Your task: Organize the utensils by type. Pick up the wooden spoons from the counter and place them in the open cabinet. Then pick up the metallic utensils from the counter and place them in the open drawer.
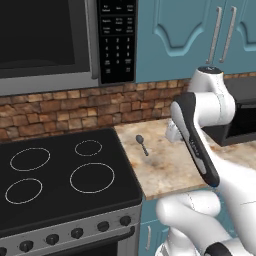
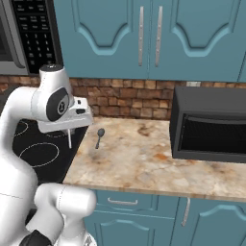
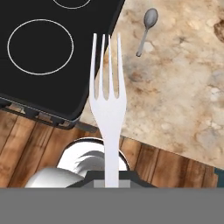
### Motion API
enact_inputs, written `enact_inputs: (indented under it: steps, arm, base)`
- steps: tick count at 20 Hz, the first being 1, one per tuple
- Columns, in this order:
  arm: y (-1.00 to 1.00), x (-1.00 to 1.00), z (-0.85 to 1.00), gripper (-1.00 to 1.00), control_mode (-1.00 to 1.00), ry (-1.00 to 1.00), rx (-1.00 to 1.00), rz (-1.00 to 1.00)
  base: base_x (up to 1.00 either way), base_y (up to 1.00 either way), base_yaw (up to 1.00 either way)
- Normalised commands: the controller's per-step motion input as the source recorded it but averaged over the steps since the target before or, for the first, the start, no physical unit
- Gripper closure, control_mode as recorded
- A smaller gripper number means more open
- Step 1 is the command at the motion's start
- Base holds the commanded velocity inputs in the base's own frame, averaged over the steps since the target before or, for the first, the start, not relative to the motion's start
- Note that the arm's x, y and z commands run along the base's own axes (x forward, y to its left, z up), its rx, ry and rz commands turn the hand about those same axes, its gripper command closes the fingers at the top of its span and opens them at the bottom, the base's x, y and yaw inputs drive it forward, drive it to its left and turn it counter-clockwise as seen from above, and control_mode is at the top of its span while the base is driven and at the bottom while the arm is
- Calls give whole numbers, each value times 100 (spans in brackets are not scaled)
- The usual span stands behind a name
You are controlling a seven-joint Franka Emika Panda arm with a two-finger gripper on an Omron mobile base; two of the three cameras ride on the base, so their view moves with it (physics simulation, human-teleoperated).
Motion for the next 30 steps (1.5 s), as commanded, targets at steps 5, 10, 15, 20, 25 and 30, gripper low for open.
enact_inputs:
  steps: [5, 10, 15, 20, 25, 30]
  arm:
    - [0, -25, 3, 100, -100, -9, 0, 0]
    - [0, 0, 0, 100, -100, 0, 0, 0]
    - [0, 0, -1, 100, -100, 0, 0, 0]
    - [0, 0, 0, 100, -100, 0, 0, 0]
    - [0, 0, 0, 100, -100, 0, 0, 0]
    - [0, -10, 0, 100, 100, -1, 0, 0]
  base:
    - [0, 0, 0]
    - [0, 0, 0]
    - [0, 0, 0]
    - [0, 0, 0]
    - [0, 0, 0]
    - [-23, 0, 0]
